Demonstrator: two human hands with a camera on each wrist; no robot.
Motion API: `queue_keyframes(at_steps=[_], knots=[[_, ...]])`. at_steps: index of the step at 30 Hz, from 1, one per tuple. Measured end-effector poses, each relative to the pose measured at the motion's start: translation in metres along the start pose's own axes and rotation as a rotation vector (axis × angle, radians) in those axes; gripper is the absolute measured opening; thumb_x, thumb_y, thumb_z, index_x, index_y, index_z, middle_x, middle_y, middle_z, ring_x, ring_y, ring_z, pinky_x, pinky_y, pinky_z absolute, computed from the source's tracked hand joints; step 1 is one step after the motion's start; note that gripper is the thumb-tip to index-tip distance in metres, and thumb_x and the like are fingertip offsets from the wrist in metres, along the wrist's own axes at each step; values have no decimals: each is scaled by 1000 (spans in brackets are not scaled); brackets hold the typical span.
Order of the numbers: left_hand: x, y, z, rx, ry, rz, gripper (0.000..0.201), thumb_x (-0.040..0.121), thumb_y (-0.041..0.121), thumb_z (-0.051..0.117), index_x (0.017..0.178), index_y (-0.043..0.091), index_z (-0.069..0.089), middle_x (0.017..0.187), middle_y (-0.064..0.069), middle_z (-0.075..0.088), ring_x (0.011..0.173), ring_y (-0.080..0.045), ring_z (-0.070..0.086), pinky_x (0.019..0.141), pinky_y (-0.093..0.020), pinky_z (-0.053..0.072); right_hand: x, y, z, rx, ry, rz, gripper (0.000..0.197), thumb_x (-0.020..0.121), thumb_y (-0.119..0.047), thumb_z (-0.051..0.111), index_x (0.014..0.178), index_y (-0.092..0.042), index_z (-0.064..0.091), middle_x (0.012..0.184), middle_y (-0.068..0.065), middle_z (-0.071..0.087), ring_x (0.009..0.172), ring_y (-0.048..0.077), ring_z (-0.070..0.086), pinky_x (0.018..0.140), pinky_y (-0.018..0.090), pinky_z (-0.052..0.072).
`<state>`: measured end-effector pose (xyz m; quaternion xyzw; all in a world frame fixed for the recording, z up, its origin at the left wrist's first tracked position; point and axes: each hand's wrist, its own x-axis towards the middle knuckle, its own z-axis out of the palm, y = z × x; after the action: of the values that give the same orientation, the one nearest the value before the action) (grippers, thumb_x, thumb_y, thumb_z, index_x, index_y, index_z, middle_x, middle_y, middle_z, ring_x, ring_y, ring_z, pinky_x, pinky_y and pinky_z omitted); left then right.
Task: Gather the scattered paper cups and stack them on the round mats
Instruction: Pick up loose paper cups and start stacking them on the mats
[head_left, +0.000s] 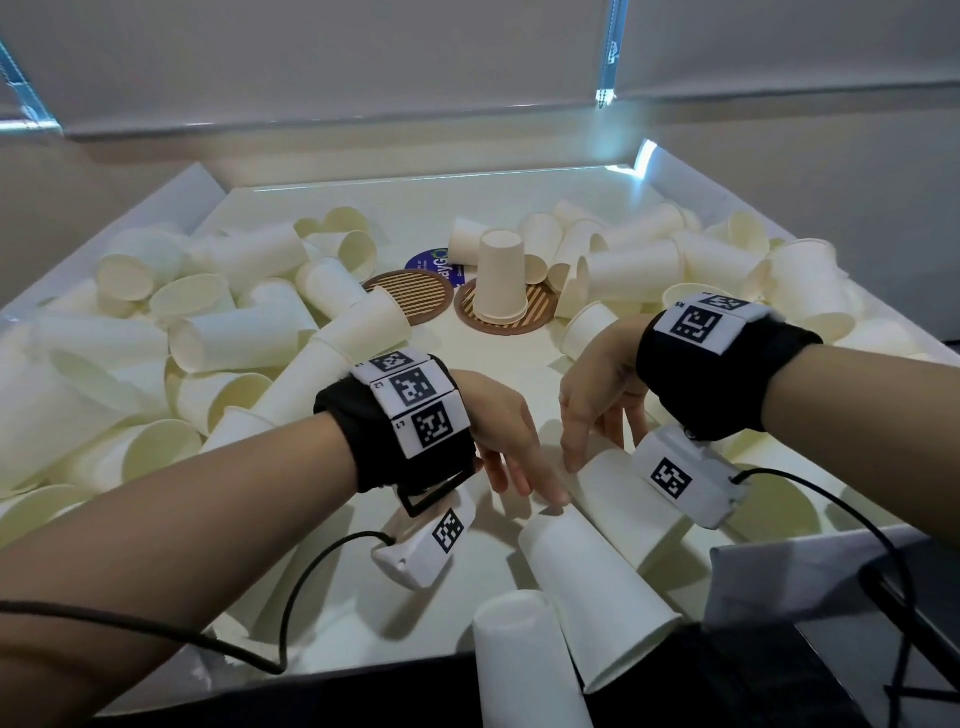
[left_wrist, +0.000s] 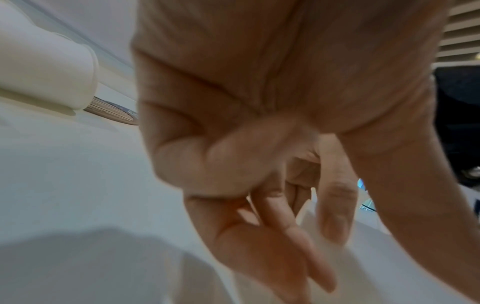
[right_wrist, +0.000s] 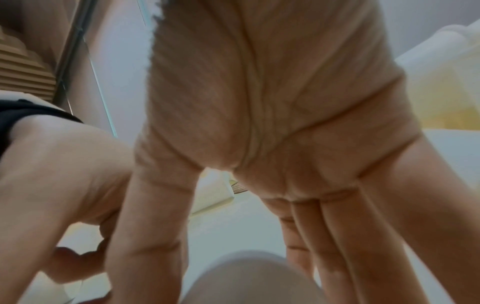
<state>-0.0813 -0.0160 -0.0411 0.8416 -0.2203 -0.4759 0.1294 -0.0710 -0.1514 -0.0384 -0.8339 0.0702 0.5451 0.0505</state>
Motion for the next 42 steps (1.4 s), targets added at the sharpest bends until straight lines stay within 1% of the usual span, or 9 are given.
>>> queue_keyframes(at_steps=[7,12,14,19,24,29,34,38,42], knots=[[5,-5,11,-28,-91,8,13,71,38,78,72,27,72,74,15,69,73,-7,54,61,-20,35,-2,2,0,23,11,-32,88,44,-35,82,122,0,59,118,20,65,113,38,61,96,49,49],[-3,-12,-2,-79,-95,54,6,81,23,70,76,22,68,70,11,65,69,-6,54,58,-18,35,-16,6,-5,195,167,-159,50,84,-19,65,128,-1,51,128,23,57,99,36,62,59,37,59],[-13,-18,-18,-131,-33,60,7,83,19,67,77,20,68,71,7,62,74,-7,54,63,-20,38,-23,13,-12,304,221,-221,42,90,-16,55,129,-1,49,124,23,58,95,34,60,51,34,58],[-34,-31,-61,-321,378,69,6,86,16,63,83,17,68,92,3,64,91,-10,54,73,-25,46,-41,30,-32,576,449,-337,19,91,-18,49,107,-8,53,101,16,62,85,30,63,64,40,59],[-28,-38,-67,-14,822,178,6,83,22,66,80,17,67,81,13,54,87,-12,50,73,-20,38,-44,35,-43,715,654,-349,19,91,-22,51,101,-7,56,90,12,60,75,26,60,63,35,56],[-1,-42,-52,52,897,285,27,76,19,72,62,25,50,87,2,55,86,-14,50,67,-21,36,-40,33,-44,803,733,-376,14,88,-23,54,93,-10,56,93,11,59,87,29,59,71,38,56],[16,-42,-42,-253,1011,243,58,62,22,86,93,15,37,80,7,45,74,-13,46,56,-20,34,-40,29,-45,893,767,-423,20,87,-23,52,100,-8,55,97,12,59,93,31,60,75,39,57],[25,-42,-32,-438,964,206,83,56,18,89,119,14,35,102,2,51,96,-19,51,77,-26,41,-41,27,-44,945,778,-479,31,87,-24,50,109,-4,55,97,12,61,82,25,61,69,33,57],[26,-42,-30,-442,847,203,74,58,17,87,118,18,42,102,5,53,100,-17,51,83,-29,41,-42,23,-45,1019,829,-525,25,88,-24,48,104,-6,53,94,9,59,80,25,59,72,35,54]])
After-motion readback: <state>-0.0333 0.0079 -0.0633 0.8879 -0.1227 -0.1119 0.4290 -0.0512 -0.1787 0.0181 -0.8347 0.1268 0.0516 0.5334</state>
